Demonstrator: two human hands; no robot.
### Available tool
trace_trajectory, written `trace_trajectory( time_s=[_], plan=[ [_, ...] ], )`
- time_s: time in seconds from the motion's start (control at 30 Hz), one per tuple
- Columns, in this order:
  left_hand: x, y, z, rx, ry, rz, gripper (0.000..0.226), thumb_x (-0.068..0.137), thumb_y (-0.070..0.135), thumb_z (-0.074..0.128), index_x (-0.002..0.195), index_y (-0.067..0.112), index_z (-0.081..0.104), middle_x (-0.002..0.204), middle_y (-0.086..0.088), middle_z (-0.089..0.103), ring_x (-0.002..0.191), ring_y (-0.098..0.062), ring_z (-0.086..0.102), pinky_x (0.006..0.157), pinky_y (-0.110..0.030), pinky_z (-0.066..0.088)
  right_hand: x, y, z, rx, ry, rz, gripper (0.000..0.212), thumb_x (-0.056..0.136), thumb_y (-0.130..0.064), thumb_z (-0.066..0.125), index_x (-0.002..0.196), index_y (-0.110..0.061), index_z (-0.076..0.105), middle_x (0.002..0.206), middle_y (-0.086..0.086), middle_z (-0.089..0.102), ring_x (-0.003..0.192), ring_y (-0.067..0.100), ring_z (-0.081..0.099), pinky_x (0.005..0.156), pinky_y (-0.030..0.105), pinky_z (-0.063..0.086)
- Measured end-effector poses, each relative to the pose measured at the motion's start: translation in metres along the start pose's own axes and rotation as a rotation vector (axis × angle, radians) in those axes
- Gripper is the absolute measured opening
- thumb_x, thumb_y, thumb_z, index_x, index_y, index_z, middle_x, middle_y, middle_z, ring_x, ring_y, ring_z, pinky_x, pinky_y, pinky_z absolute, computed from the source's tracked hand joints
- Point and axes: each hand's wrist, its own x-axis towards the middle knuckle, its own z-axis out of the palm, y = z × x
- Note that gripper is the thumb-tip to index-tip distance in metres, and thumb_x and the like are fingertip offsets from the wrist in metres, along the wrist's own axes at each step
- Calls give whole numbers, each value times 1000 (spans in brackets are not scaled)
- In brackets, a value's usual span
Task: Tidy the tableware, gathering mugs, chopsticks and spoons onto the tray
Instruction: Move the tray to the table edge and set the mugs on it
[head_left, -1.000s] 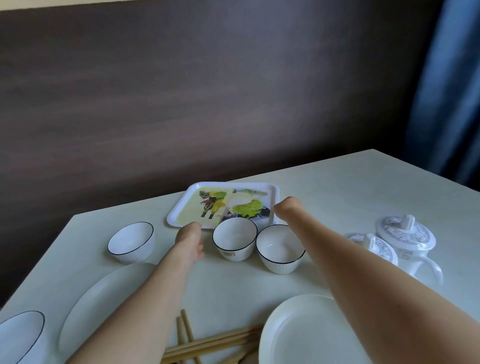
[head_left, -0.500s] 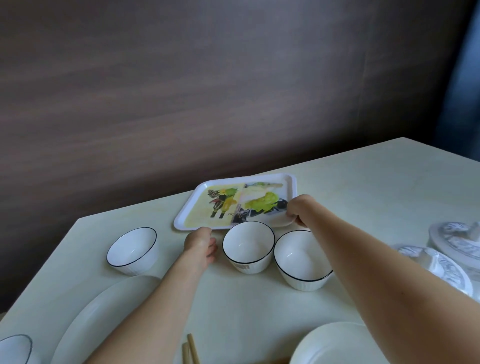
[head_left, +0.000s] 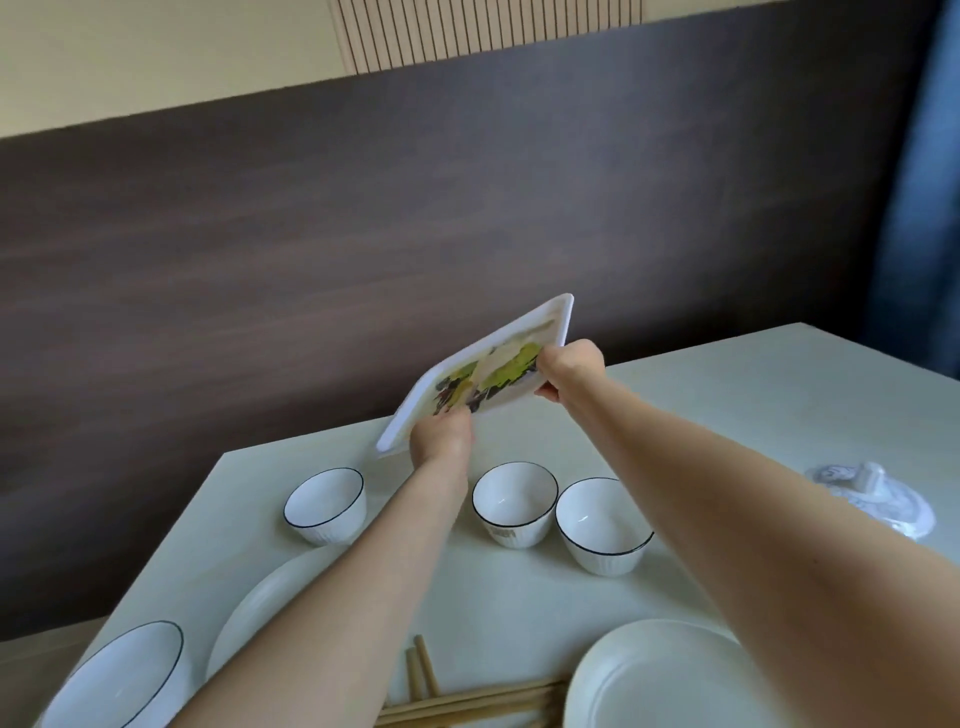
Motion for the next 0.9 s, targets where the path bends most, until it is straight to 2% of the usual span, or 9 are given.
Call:
trace_trajectory(
  time_s=[0.13,0.27,0.37,0.43,0.5,0.57,0.7,0.77,0.9],
  plan=[
    [-61,29,10,-43,-141,-62,34,91,43,56,86,9,53,94,-9,61,84,-25,60,71,-32,51,-58,-38,-18,179,-2,28,22,86,2,44,104,-2,55,73,9,54,58,22,58,76,34,59],
    [-127,56,23,-211,-251,-49,40,88,50,58,99,12,54,103,-10,61,93,-26,65,88,-38,54,-122,-60,-45,265,4,-16,17,85,-1,44,98,-1,55,67,9,56,54,21,57,52,28,54],
    [-167,70,30,-338,-174,6,35,83,31,69,106,7,62,96,-8,65,78,-21,63,83,-33,54,-160,-62,-68,244,47,-86,12,80,-3,42,81,-3,54,59,9,55,45,20,51,36,19,40],
    [-191,77,33,-329,-139,-7,26,83,16,63,107,6,62,93,-10,62,76,-24,56,74,-29,49,-179,-63,-86,256,30,-94,10,77,-2,42,72,-4,50,59,10,54,44,20,48,37,16,36],
    [-209,81,36,-321,-155,-35,15,83,6,53,97,6,58,84,-10,59,75,-25,52,70,-29,45,-192,-61,-106,277,2,-64,11,77,0,45,68,-5,48,61,12,54,47,21,49,36,14,38],
    [-224,81,37,-330,-168,-57,17,87,4,49,102,4,57,84,-10,57,75,-25,53,70,-31,46,-203,-58,-133,321,-3,-24,11,81,-4,53,71,-5,49,65,12,53,48,19,49,34,14,43],
    [-241,69,28,-356,-220,1,39,91,-5,42,128,5,50,109,-15,54,67,-22,53,61,-36,53,-214,-50,-199,325,90,-1,20,85,-23,62,80,-8,49,71,11,55,49,19,50,33,15,44],
    [-245,63,23,-315,-217,55,40,92,-6,39,129,5,48,107,-14,52,68,-23,53,52,-34,51,-217,-45,-232,312,178,-18,20,85,-24,63,89,-8,52,71,10,54,48,18,48,33,15,43],
    [-249,58,25,-184,-188,214,42,92,-4,35,126,10,55,103,-11,52,86,-27,50,56,-27,43,-225,-36,-289,204,294,-51,25,83,-25,68,99,-9,57,74,7,51,54,19,48,37,19,42]
  ],
)
